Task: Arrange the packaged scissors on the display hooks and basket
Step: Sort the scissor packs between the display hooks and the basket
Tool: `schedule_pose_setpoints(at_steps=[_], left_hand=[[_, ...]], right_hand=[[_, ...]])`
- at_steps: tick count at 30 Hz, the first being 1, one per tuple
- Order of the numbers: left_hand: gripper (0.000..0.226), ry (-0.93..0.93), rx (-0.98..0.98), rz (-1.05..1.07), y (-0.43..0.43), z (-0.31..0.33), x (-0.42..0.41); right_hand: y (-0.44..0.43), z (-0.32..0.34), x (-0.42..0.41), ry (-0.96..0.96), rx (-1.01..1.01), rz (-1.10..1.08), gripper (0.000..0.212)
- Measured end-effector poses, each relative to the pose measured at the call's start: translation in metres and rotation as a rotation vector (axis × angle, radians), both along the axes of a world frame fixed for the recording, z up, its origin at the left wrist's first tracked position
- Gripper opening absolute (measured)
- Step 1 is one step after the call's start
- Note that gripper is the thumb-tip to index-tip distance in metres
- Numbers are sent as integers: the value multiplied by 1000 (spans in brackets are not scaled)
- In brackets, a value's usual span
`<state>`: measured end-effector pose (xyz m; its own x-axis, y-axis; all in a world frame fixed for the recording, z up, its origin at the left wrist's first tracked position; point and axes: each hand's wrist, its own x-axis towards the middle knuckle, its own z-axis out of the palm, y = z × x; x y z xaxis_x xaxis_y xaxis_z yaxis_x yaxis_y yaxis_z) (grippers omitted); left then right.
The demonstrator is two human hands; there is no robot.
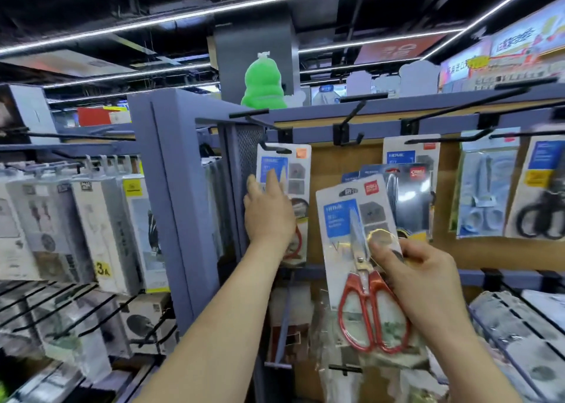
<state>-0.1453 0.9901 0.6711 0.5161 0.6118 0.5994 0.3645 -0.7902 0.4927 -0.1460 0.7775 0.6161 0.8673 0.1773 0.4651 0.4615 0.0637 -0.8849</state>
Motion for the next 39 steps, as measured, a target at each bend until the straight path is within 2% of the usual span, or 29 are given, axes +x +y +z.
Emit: schedule_pose_setpoints(at_steps=[2,4,6,8,13,16,19,22,24,27,29,31,33,35,37,39], left_hand=[[52,-66,-20,-3,-6,-1,-4],[45,-244,-59,-141,-16,-5,-13],[34,-414,-302,-447,-35,-8,-28],[30,-448,-601,-709,-57,-6,-42],[31,-528,-797,-799,-78,3,-54],[12,-584,-771,-767,-81,3,-60],[5,-645,-812,-769,-82,5,-67],[8,-636,-849,-810,-83,12,-76],[9,-641,-829,-830,-82,18,-82],[18,-677,-688,-859,-71,28,-99],[34,-657,-420,-838,-63,35,-111],[38,-595,-258,-795,-60,38,-119],[33,-576,-249,-760,-59,35,-119],[31,-568,-301,-755,-63,34,-119],[33,-568,-405,-825,-67,37,-119],[36,-576,-501,-896,-70,43,-122]], right_hand=[[-1,1,0,-3,60,31,21],[-1,0,0,-24,107,39,23],[-2,-2,0,-23,133,52,24],[-4,-4,-3,-26,141,87,21],[-8,-6,-12,-5,151,198,17],[-11,-10,-11,-19,128,190,29],[-16,-15,-10,-31,70,163,43],[-22,-14,-13,-54,46,158,34],[-24,-15,-16,-141,-4,142,33],[-31,-17,-18,-260,-30,79,19],[-40,-14,-21,-309,-28,62,17],[-51,-10,-25,-271,22,104,40],[-61,-7,-26,-254,54,111,68],[-66,-6,-27,-226,78,110,85],[-68,-4,-31,-209,81,98,91],[-68,-7,-32,-247,47,53,85]])
